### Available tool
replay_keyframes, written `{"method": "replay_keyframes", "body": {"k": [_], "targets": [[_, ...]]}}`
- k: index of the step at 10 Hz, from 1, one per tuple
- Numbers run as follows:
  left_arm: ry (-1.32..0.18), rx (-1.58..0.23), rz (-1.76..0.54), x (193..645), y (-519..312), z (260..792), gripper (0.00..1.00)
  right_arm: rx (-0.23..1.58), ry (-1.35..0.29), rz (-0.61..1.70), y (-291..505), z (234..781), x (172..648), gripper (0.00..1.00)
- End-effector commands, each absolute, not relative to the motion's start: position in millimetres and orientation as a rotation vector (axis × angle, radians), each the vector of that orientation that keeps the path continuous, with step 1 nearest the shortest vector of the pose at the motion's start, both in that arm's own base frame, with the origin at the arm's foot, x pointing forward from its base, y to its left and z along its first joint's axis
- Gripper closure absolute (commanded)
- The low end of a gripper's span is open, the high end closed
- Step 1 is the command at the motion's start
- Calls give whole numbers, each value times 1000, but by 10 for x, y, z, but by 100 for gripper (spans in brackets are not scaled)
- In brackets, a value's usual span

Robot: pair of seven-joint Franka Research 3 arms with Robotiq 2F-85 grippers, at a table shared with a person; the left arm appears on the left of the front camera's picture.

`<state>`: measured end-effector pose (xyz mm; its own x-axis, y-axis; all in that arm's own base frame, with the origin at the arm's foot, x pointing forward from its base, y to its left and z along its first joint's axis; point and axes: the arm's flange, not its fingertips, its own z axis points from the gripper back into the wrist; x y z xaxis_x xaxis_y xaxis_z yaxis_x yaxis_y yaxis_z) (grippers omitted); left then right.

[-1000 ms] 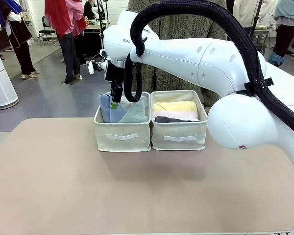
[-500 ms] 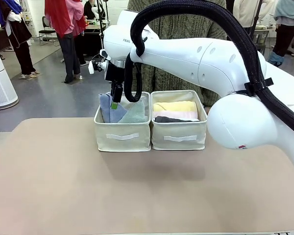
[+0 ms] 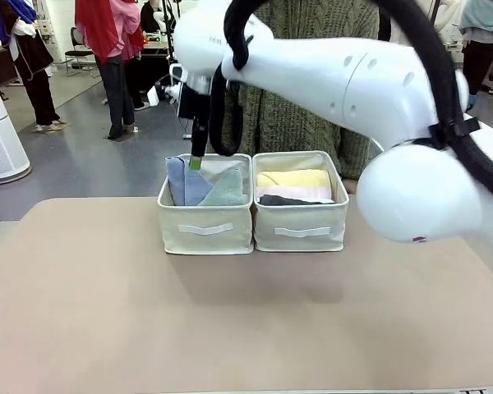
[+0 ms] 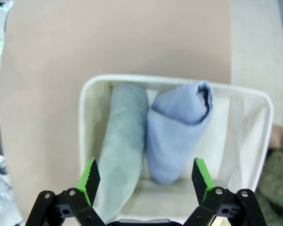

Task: Sort the towels based on their folding style.
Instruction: Pick up another triangle-folded towel from the table and place it in the left Fabric basket.

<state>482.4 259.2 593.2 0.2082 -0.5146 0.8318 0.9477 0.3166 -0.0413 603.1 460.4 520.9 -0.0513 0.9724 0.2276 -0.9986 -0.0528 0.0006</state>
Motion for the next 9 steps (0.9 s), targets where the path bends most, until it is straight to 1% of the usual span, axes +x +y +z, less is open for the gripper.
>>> {"method": "replay_keyframes", "body": {"k": [1, 4, 9], "targets": [[-823, -637, -1119, 4807, 2591, 5941, 0, 135, -128, 1528, 4262, 5507, 5561, 0], [-823, -637, -1119, 4807, 2591, 5941, 0, 82, -208, 1418, 3598, 5696, 5100, 0], [-823, -637, -1119, 4807, 2591, 5941, 0, 50, -298, 1207, 2351, 5771, 4466, 0]]}}
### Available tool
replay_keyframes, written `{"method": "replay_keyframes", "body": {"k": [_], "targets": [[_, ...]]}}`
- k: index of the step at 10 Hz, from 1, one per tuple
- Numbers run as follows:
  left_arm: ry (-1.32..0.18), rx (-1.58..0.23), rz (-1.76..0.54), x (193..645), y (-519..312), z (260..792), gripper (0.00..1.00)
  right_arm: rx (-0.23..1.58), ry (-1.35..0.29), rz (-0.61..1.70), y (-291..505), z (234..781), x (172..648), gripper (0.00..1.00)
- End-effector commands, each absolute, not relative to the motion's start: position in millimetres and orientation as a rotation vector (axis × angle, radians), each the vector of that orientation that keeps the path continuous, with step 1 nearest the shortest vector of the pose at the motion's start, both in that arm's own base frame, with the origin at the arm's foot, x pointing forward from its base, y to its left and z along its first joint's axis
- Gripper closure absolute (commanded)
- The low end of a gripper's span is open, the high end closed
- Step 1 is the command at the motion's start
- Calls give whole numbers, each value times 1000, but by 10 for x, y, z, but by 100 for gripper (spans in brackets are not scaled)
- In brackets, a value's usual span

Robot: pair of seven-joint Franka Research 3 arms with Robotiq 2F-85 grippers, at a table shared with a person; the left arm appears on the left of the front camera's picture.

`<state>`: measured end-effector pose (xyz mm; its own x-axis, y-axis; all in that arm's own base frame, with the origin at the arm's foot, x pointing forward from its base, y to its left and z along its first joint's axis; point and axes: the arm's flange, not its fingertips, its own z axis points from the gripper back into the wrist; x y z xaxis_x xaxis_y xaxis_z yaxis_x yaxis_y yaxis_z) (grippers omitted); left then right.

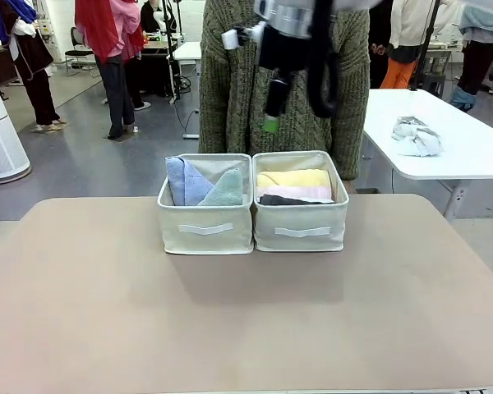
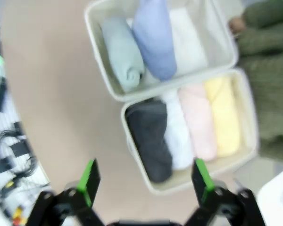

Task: Sort the towels based on their folding style.
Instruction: Pick up another triangle-folded towel from the table and place it in the left Fabric basket.

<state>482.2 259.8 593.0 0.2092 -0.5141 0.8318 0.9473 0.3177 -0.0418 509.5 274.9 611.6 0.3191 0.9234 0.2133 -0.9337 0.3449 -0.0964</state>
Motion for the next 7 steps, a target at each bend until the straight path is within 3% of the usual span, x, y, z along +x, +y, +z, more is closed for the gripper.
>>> {"method": "replay_keyframes", "body": {"k": [1, 3, 6, 7], "targets": [[-823, -637, -1119, 4807, 2591, 5941, 0, 54, -320, 1194, 2116, 5886, 4366, 0], [-823, -637, -1119, 4807, 2591, 5941, 0, 55, -353, 1194, 1759, 6098, 4282, 0], [-823, -637, -1119, 4807, 2591, 5941, 0, 88, -263, 1189, 1656, 6189, 4388, 0], [-823, -637, -1119, 4807, 2591, 5941, 0, 47, -335, 1172, 1558, 6242, 4255, 0]]}}
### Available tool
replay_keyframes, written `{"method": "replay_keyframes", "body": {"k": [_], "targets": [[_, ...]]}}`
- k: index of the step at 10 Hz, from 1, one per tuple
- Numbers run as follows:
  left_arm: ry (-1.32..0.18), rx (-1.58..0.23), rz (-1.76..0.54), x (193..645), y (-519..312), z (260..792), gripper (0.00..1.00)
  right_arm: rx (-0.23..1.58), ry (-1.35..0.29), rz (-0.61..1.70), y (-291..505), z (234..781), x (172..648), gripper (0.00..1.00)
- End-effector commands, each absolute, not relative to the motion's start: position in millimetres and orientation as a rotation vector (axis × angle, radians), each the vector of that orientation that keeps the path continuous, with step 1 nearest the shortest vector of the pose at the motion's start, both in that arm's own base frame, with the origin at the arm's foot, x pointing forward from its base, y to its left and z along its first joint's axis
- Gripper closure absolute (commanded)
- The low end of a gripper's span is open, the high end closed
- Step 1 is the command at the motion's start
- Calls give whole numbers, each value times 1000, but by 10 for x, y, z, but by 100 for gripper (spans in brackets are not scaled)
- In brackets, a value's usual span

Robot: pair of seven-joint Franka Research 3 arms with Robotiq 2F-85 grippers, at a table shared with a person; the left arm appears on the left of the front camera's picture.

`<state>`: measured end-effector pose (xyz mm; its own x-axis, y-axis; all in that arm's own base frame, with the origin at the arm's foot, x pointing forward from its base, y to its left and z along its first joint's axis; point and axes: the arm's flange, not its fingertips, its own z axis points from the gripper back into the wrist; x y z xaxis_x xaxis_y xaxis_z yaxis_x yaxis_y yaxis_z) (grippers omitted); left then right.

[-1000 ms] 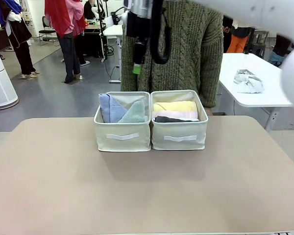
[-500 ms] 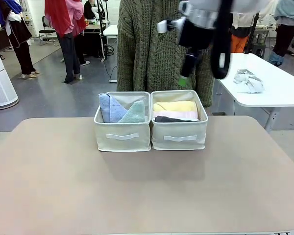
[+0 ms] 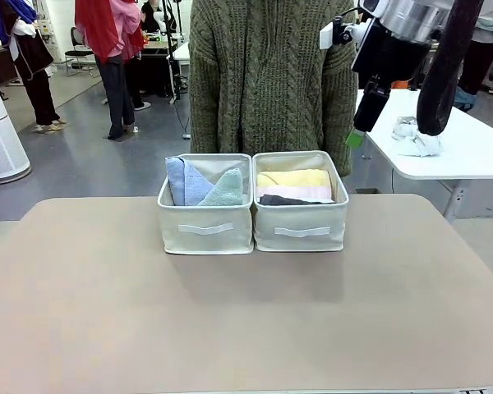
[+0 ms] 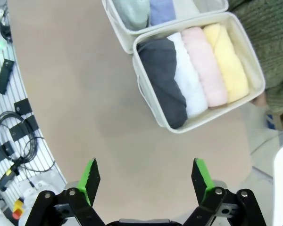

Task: Sort the towels based on their folding style.
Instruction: Pick up another triangle-folded towel from the table and place it in the left Fabric basket.

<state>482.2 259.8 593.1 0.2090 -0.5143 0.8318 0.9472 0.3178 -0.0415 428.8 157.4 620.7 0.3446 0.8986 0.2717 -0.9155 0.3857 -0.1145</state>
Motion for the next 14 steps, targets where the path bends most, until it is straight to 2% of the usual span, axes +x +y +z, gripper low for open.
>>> {"method": "replay_keyframes", "body": {"k": [1, 7, 8, 10, 12, 14], "targets": [[-823, -637, -1119, 4807, 2591, 5941, 0, 47, -335, 1172, 1558, 6242, 4255, 0], [-823, -637, -1119, 4807, 2591, 5941, 0, 57, -325, 1179, 1569, 6256, 4266, 0], [-823, -637, -1119, 4807, 2591, 5941, 0, 194, -289, 1319, 1149, 6445, 4365, 0], [-823, -637, -1119, 4807, 2591, 5941, 0, 435, -431, 1402, 132, 6881, 4469, 0], [-823, -637, -1119, 4807, 2591, 5941, 0, 560, -626, 1395, -694, 7112, 4530, 0], [-823, -637, -1119, 4807, 2591, 5941, 0, 600, -713, 1412, -1275, 7090, 4552, 0]]}}
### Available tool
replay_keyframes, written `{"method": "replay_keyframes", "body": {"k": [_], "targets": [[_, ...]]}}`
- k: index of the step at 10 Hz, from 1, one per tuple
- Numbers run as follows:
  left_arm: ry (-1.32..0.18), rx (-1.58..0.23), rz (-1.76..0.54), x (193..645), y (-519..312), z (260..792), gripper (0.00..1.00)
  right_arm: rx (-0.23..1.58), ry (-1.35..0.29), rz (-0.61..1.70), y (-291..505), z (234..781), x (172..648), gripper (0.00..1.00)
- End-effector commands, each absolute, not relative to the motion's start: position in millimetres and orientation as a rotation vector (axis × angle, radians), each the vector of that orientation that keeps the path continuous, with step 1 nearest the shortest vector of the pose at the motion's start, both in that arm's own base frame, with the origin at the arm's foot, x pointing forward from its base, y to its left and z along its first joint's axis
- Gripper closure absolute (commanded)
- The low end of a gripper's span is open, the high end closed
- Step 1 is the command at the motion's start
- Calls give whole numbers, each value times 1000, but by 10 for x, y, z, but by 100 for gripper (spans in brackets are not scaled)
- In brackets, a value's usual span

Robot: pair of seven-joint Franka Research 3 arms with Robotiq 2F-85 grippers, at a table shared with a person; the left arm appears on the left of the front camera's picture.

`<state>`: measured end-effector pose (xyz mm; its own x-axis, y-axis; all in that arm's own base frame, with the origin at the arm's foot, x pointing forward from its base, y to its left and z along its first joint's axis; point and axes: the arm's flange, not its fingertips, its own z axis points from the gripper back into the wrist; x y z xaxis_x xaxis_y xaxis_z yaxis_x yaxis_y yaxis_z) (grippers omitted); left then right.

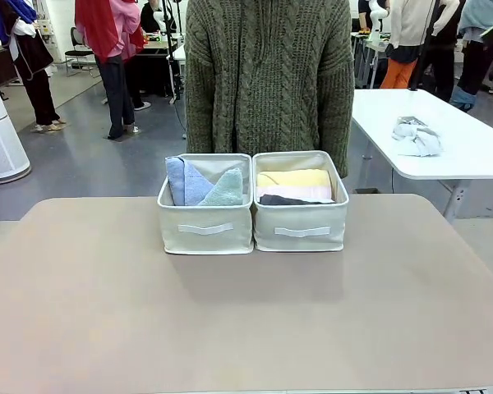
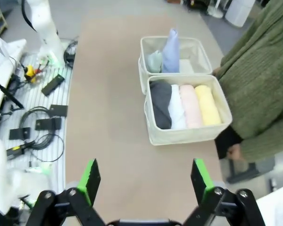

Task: Sort the towels based on their folding style.
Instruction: Pick up another triangle-folded towel from the table and place it in the left Fabric basket.

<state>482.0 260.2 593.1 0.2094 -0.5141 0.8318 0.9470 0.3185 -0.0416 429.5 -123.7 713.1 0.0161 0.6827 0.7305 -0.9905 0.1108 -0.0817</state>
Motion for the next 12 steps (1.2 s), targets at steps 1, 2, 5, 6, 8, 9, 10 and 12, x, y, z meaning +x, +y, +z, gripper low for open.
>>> {"method": "replay_keyframes", "body": {"k": [1, 2, 5, 6, 8, 9, 10, 12], "targets": [[-823, -637, -1119, 4807, 2591, 5941, 0, 608, -725, 1374, -1457, 7044, 4557, 0], [-823, -637, -1119, 4807, 2591, 5941, 0, 598, -715, 1353, -1575, 7018, 4513, 0], [-823, -637, -1119, 4807, 2591, 5941, 0, 578, -715, 1334, -1828, 6942, 4425, 0], [-823, -637, -1119, 4807, 2591, 5941, 0, 595, -744, 1313, -1886, 6872, 4435, 0], [-823, -637, -1119, 4807, 2591, 5941, 0, 665, -795, 1273, -1957, 6602, 4534, 0], [-823, -637, -1119, 4807, 2591, 5941, 0, 704, -805, 1260, -1985, 6445, 4594, 0], [-823, -637, -1119, 4807, 2591, 5941, 0, 753, -828, 1266, -2000, 6308, 4637, 0], [-823, -637, -1119, 4807, 2591, 5941, 0, 788, -842, 1286, -1975, 6186, 4659, 0]]}}
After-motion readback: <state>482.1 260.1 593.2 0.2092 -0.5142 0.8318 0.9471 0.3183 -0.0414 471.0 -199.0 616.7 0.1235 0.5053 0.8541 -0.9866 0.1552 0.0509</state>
